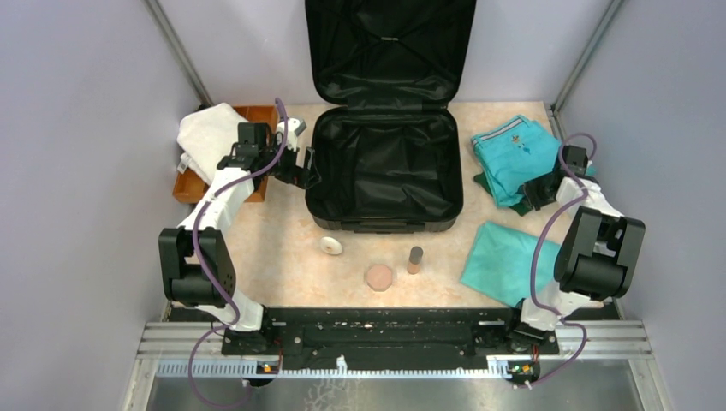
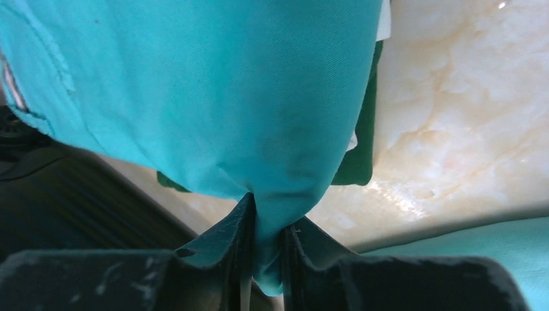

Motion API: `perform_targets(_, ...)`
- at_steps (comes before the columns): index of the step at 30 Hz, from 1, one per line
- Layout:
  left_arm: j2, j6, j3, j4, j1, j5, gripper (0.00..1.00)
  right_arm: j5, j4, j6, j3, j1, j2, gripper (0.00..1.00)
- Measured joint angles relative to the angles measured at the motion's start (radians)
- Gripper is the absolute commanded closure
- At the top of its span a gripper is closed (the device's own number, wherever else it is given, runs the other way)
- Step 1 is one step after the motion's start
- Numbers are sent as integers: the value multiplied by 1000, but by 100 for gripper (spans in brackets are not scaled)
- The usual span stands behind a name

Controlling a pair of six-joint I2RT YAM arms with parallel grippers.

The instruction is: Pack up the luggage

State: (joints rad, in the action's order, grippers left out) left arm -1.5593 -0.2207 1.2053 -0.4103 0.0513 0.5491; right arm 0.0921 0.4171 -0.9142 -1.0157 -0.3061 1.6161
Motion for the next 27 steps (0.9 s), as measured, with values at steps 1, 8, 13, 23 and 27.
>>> perform_targets(1,1,0,0,-3,0,-2,2,11,-7,-3,0,0,-3,90)
perform_targets(8,15,-4,0,-10,0,-24,2,77,13,-7,-85,0,-39,100)
perform_targets(13,31,-10,0,-19,0,-33,2,127,23,-5,-239,1,-40,100)
perform_targets(23,46,-11,7,-31,0,-39,2,144,114,14,-650,54,58,100)
perform_targets(27,46,-10,16,-40,0,-44,2,114,201,36,-882,155,180,100)
